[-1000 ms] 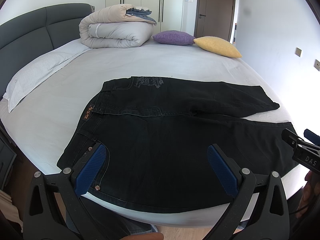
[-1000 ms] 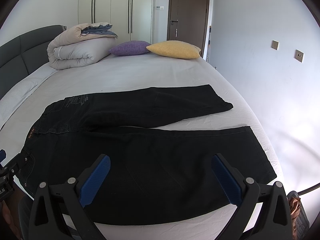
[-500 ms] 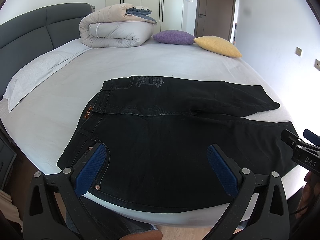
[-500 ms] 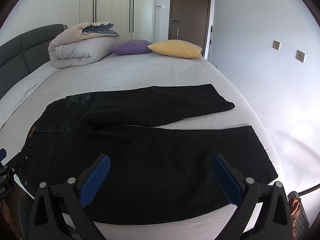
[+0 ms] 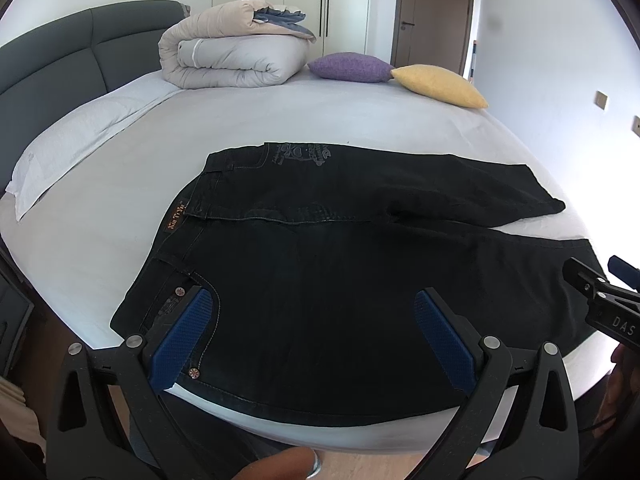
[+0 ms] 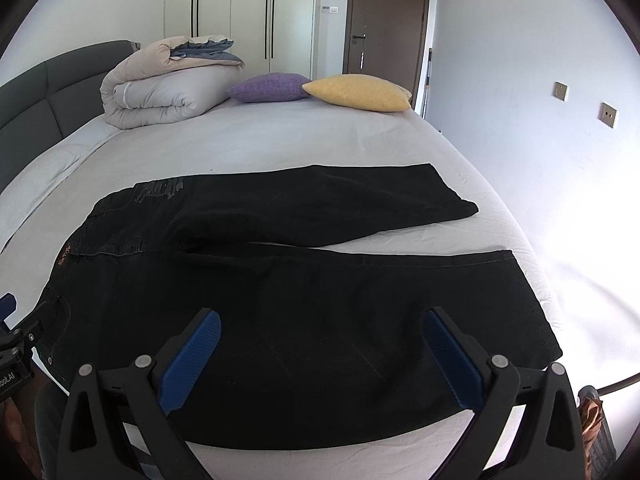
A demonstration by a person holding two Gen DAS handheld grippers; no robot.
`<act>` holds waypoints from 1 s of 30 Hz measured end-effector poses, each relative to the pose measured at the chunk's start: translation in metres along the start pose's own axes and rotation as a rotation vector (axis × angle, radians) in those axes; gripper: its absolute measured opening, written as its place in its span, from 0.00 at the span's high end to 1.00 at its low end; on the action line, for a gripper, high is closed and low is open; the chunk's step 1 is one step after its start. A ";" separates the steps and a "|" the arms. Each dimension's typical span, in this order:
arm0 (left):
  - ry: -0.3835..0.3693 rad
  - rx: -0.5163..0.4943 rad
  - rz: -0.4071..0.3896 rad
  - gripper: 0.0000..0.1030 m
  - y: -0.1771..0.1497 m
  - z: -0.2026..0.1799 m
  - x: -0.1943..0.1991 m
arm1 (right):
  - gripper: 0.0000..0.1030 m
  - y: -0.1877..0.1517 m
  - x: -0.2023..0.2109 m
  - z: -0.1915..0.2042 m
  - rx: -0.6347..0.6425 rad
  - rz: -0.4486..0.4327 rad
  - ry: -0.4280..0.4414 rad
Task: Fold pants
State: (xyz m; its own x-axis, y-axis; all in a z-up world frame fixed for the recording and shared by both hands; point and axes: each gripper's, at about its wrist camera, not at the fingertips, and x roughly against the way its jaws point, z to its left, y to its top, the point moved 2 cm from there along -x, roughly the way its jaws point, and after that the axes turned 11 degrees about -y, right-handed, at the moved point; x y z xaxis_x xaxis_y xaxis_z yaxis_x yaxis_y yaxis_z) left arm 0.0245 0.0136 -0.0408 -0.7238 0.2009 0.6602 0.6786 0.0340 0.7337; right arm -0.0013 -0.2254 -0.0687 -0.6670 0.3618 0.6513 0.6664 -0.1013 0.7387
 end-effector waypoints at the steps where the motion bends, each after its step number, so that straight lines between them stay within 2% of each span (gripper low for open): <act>1: 0.003 -0.004 -0.003 0.00 0.000 0.000 -0.002 | 0.00 0.000 -0.001 0.001 0.003 0.002 0.005; 5: -0.004 -0.030 0.004 0.00 0.001 0.009 -0.014 | 0.00 0.003 -0.012 0.006 0.030 0.015 0.036; 8: -0.020 -0.059 0.015 0.00 0.012 0.021 -0.027 | 0.00 0.011 -0.019 0.010 0.068 0.007 0.104; 11: -0.033 -0.119 0.026 0.00 0.032 0.036 -0.049 | 0.00 0.031 -0.029 0.015 0.129 -0.022 0.195; 13: -0.033 -0.160 0.069 0.00 0.050 0.049 -0.072 | 0.00 0.048 -0.037 0.017 0.183 -0.053 0.254; 16: 0.017 -0.242 0.107 0.00 0.079 0.068 -0.103 | 0.01 0.073 -0.055 0.021 0.274 -0.079 0.317; 17: 0.030 -0.259 0.110 0.00 0.091 0.076 -0.114 | 0.05 0.081 -0.062 0.022 0.298 -0.080 0.356; 19: 0.000 -0.269 0.112 0.00 0.120 0.094 -0.139 | 0.11 0.095 -0.079 0.025 0.343 -0.076 0.410; 20: -0.025 -0.272 0.128 0.00 0.135 0.103 -0.154 | 0.16 0.101 -0.088 0.027 0.360 -0.065 0.436; 23: -0.033 -0.333 0.186 0.00 0.173 0.123 -0.205 | 0.31 0.114 -0.120 0.032 0.409 -0.017 0.499; 27: -0.081 -0.480 0.319 0.00 0.207 0.138 -0.277 | 0.33 0.119 -0.149 0.041 0.466 0.020 0.560; 30: -0.138 -0.544 0.387 0.00 0.222 0.148 -0.313 | 0.36 0.122 -0.166 0.050 0.530 0.035 0.596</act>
State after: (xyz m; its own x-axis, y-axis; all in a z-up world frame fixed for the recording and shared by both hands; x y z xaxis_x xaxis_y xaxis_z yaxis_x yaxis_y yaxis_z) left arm 0.4199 0.1037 -0.1084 -0.3941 0.2239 0.8914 0.7002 -0.5551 0.4489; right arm 0.2070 -0.2512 -0.0956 -0.6090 -0.2047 0.7663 0.6599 0.4053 0.6327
